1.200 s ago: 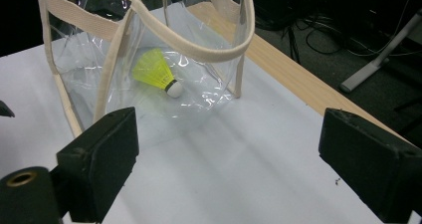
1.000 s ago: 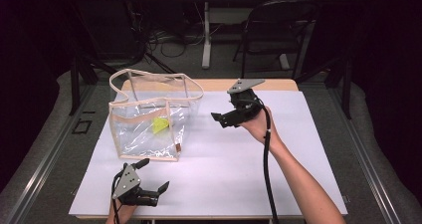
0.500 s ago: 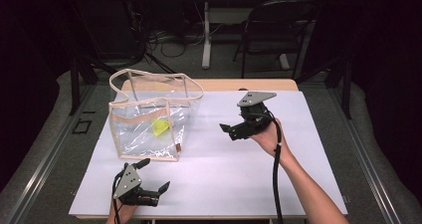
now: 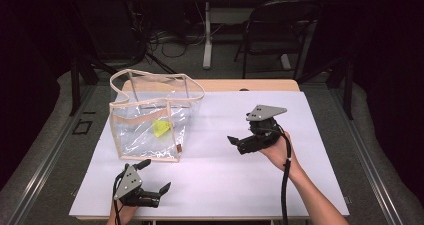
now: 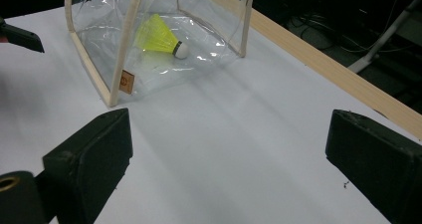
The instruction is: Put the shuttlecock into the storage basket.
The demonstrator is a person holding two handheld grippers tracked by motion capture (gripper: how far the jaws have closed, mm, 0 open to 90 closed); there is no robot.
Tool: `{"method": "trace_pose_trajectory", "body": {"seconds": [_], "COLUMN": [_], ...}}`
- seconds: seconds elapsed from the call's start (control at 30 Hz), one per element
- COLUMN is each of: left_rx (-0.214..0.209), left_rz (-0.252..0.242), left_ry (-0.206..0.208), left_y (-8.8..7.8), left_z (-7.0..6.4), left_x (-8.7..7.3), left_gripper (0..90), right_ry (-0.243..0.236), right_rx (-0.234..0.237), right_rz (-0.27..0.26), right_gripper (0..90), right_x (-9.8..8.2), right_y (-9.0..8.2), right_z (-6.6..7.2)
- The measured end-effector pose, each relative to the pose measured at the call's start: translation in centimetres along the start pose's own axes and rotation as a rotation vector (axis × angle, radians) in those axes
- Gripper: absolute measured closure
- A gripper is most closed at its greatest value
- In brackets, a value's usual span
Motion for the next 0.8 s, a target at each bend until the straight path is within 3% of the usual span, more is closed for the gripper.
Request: {"method": "trace_pose_trajectory", "body": {"seconds": [0.8], "left_rx": [0.000], "left_rz": [0.000], "left_ry": [0.002], "left_y": [0.1], "left_z": [-0.1], "left_x": [0.0], "left_gripper": [0.0], "right_ry": [-0.012], "right_rx": [-0.032], "right_rz": [-0.023], "right_gripper": [3.6], "right_x": [-3.4], "right_y": [-3.3], "right_z": [1.4]}}
Point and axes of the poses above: each handheld gripper's, and its own axes: y roughly forward along the jaws, x roughly out of its top, z roughly to its left, the point moved 7 cm from there along y, roughly forward along the jaws, and after that the axes turned 14 degrees about -z, right-handed, at the moved point
